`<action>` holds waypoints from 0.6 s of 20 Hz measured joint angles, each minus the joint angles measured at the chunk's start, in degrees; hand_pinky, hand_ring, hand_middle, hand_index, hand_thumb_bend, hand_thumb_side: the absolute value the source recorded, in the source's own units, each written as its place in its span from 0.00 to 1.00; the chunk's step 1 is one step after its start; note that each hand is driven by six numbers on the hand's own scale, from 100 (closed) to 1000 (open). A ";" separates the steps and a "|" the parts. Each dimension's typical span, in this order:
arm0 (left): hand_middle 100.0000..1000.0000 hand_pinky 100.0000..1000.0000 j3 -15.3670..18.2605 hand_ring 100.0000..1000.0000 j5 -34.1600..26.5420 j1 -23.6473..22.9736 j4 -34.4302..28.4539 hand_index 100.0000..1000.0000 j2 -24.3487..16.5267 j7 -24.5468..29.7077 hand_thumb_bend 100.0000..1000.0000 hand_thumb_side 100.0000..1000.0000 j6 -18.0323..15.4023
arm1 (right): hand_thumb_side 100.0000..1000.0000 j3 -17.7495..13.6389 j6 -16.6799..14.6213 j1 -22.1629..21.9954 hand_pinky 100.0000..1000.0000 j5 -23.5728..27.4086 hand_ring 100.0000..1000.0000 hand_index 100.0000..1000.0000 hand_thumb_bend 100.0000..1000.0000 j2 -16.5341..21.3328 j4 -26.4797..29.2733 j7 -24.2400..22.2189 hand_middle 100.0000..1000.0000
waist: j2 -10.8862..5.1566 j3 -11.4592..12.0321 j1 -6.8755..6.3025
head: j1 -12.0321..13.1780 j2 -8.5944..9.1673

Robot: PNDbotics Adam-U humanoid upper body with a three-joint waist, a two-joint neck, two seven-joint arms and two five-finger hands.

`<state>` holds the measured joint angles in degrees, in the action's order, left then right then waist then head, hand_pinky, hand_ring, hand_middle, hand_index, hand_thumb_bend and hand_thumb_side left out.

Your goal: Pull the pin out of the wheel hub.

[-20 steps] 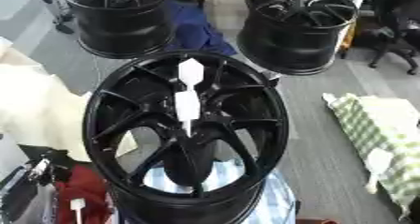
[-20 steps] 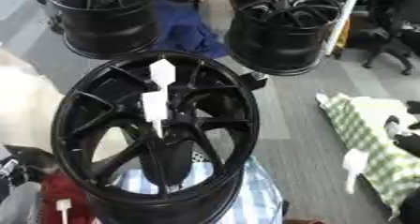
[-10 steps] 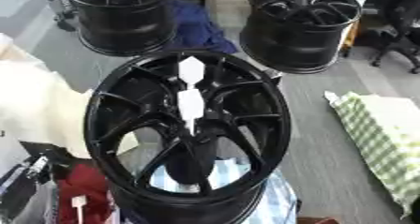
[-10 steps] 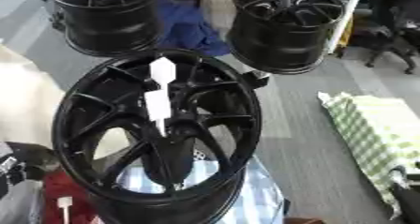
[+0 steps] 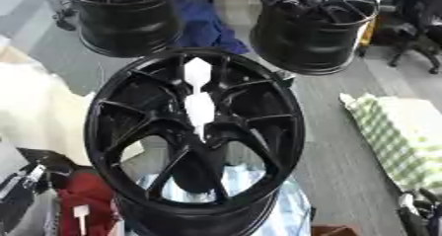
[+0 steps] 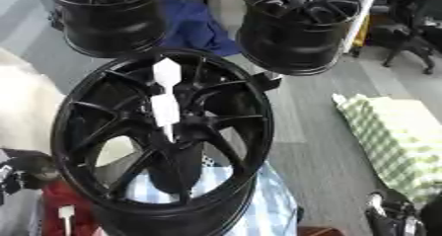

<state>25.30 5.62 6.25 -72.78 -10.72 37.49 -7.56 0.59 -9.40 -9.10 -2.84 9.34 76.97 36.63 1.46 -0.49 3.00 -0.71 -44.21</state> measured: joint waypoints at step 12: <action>0.57 0.61 -0.01 0.57 -0.01 0.29 0.26 0.81 -0.43 0.03 0.00 0.71 -0.27 | 0.52 0.46 -2.07 0.50 0.50 1.54 0.53 0.80 0.00 0.00 -2.00 1.06 0.51 | 0.01 0.29 -0.03 | -0.46 0.00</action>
<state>25.29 5.61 6.54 -72.52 -11.14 37.52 -7.82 1.05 -11.48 -8.60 -1.30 9.34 74.97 37.69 1.47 -0.20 2.97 -1.18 -44.21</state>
